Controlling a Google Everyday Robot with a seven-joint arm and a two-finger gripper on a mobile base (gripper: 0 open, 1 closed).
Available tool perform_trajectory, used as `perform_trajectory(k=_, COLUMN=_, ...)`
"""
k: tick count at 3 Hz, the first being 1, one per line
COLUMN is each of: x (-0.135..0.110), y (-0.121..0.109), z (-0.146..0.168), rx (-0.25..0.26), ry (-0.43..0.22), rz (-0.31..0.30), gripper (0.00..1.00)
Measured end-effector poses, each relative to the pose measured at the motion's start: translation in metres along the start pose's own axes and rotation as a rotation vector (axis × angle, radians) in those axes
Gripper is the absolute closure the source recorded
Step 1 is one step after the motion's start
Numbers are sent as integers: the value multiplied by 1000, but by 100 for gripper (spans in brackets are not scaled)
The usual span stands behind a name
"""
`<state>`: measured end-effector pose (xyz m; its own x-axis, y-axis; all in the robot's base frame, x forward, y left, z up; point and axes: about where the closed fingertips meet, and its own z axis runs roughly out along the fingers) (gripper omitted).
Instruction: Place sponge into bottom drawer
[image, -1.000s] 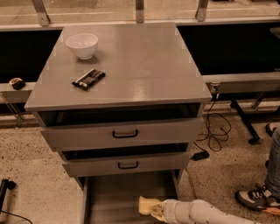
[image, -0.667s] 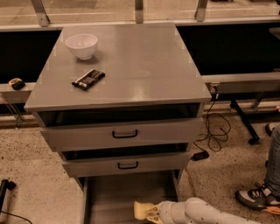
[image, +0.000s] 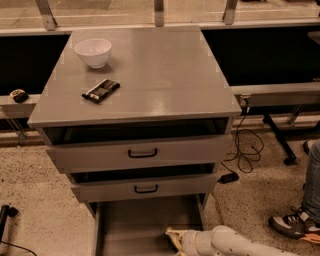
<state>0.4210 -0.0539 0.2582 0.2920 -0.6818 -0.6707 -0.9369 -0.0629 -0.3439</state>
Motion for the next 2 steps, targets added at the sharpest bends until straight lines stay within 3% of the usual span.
perform_trajectory(k=1, x=0, y=0, z=0, rx=0, ry=0, rz=0, gripper=0)
perform_trajectory(k=2, x=0, y=0, z=0, rx=0, ry=0, rz=0, gripper=0)
